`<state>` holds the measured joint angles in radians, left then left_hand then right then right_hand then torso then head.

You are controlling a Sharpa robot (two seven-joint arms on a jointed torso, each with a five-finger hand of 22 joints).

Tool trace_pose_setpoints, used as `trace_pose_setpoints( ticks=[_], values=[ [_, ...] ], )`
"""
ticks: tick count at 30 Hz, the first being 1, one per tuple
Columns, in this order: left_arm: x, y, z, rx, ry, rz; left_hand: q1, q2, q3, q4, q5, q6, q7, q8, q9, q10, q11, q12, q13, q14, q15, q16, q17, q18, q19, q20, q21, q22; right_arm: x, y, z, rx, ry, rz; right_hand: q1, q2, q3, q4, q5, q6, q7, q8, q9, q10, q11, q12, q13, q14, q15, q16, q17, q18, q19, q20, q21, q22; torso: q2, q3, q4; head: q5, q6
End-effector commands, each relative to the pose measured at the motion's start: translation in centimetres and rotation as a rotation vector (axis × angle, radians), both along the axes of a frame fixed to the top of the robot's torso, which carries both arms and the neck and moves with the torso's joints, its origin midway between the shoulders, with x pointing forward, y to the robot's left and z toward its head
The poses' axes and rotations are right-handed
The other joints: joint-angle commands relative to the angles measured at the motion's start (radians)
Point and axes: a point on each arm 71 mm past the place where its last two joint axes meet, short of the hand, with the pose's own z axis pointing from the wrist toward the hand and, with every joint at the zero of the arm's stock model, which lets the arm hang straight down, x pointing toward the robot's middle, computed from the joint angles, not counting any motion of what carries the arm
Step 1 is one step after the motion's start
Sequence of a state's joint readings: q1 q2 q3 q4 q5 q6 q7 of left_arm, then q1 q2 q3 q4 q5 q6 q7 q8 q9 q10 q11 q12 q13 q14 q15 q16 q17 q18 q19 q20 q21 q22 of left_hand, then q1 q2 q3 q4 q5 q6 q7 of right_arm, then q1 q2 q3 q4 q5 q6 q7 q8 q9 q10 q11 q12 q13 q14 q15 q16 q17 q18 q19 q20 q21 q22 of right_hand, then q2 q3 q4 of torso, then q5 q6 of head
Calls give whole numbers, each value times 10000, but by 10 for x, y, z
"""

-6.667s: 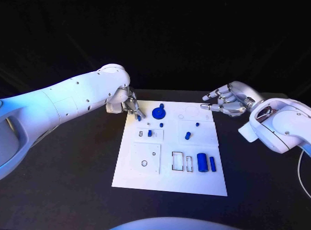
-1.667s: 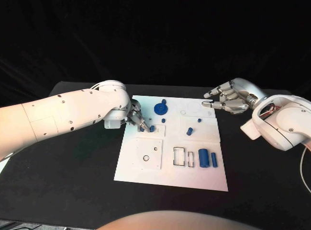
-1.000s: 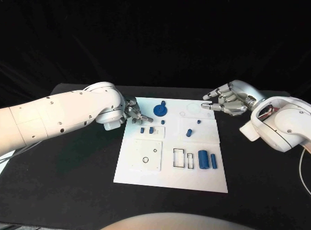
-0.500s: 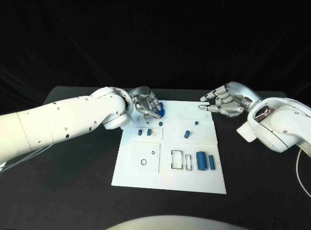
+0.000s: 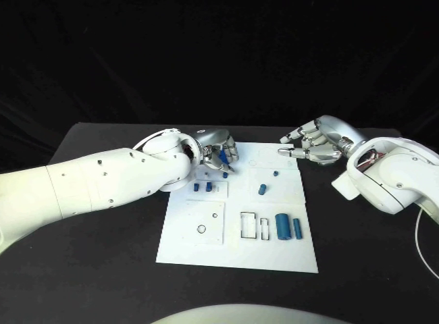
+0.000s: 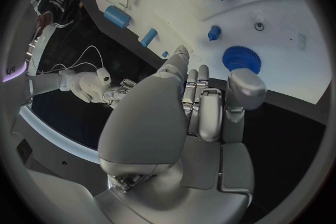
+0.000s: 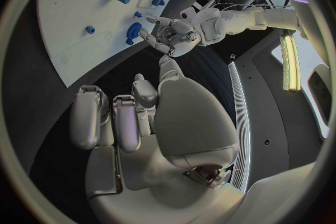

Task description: Assemble the parts on the task board

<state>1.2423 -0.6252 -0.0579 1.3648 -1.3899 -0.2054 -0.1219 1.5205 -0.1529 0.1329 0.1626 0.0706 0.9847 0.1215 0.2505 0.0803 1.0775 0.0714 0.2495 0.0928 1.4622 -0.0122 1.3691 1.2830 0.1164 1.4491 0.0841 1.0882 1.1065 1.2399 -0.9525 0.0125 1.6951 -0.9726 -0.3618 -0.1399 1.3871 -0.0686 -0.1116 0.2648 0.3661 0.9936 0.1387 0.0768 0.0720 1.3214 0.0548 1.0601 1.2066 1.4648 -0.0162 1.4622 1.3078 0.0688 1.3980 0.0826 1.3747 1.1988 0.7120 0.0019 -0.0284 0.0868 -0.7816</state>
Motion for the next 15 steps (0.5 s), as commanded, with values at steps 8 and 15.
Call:
trace_pose_setpoints(
  ticks=[8, 15],
  values=[
    [2, -3, -11, 2069, 168, 75, -89, 28, 269, 21, 24, 456, -15, -278, -69, 537, -72, -262, -150, 482, -75, -134, -425, -326, 287, -46, 1052, 1016, -1, 3, 0, -28, 8, 189, 24, 87, -48, 8, 50, 57, 13, -37, -11, -42, -22, 22, -18, 702, -68, -34, 1094, 64, 24, -7, 35, -3, -12, 0, 18, -49, -7],
    [4, -6, -16, 2329, 309, 122, -68, 67, 397, 24, 35, 523, -15, -403, -92, 651, -82, -384, -193, 468, -90, -194, -590, -354, 313, -59, 1215, 1181, -1, 4, 0, -6, -9, 207, 24, 87, -48, 8, 50, 57, 13, -37, -11, -42, -22, 22, -18, 702, -68, -34, 1094, 64, 24, -7, 35, -3, -8, -1, 11, -59, -24]
  ],
)
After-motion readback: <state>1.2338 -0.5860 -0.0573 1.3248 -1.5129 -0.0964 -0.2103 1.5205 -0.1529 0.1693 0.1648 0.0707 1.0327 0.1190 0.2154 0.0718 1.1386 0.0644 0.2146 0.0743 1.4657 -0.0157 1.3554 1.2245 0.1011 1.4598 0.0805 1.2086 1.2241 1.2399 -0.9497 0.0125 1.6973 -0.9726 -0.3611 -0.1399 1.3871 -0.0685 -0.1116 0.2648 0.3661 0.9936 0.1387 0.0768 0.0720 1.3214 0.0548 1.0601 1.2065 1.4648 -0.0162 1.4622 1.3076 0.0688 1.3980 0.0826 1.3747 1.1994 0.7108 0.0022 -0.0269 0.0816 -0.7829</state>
